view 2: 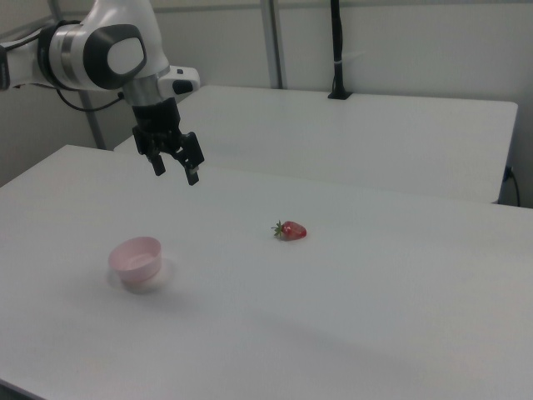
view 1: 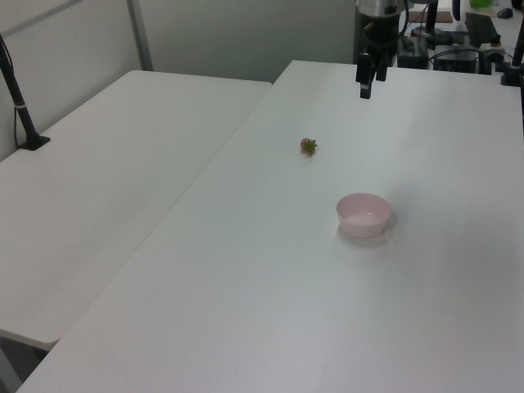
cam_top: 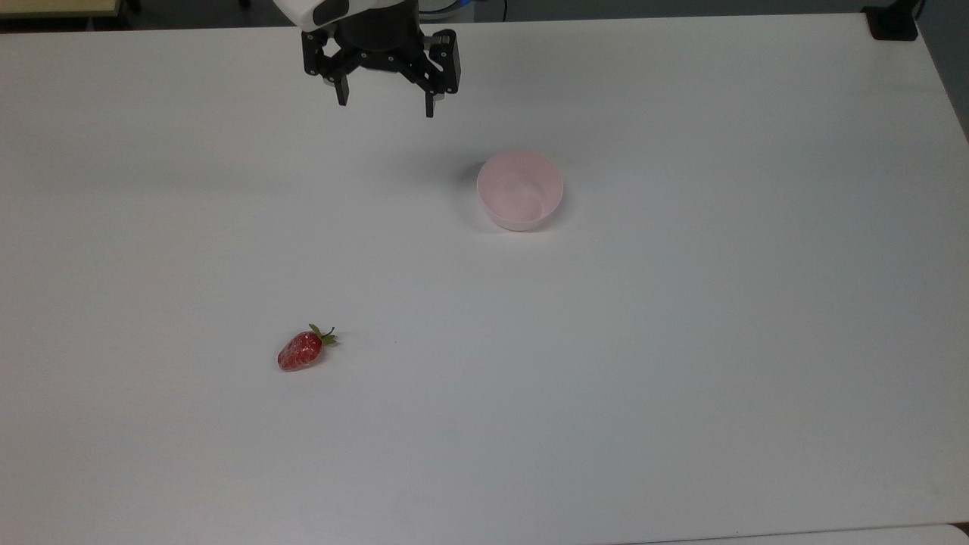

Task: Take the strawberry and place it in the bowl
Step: 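Move the open gripper over the red strawberry and lower it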

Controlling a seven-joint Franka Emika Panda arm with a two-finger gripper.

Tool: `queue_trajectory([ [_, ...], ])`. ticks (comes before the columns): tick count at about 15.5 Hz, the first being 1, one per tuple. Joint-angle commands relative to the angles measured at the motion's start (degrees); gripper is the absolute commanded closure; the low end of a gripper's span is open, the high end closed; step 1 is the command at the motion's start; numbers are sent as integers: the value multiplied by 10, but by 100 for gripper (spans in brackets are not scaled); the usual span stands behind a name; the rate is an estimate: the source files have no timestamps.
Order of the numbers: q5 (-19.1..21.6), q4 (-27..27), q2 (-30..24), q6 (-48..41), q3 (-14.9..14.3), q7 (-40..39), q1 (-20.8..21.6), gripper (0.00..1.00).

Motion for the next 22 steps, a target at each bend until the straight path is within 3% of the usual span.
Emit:
queue_trajectory([
  [1,5,10,2,-18,1,-19,-17,0],
  [12,28,10,5,-8,0,-29,-15,0],
  [16,33,28,68,74,1,-12,-23,0],
  [17,32,42,89,94,0,20,-28,1],
  [18,26,49,109,111,-3,68,-31,8],
  [22,25,56,156,210,-17,185,-46,10],
])
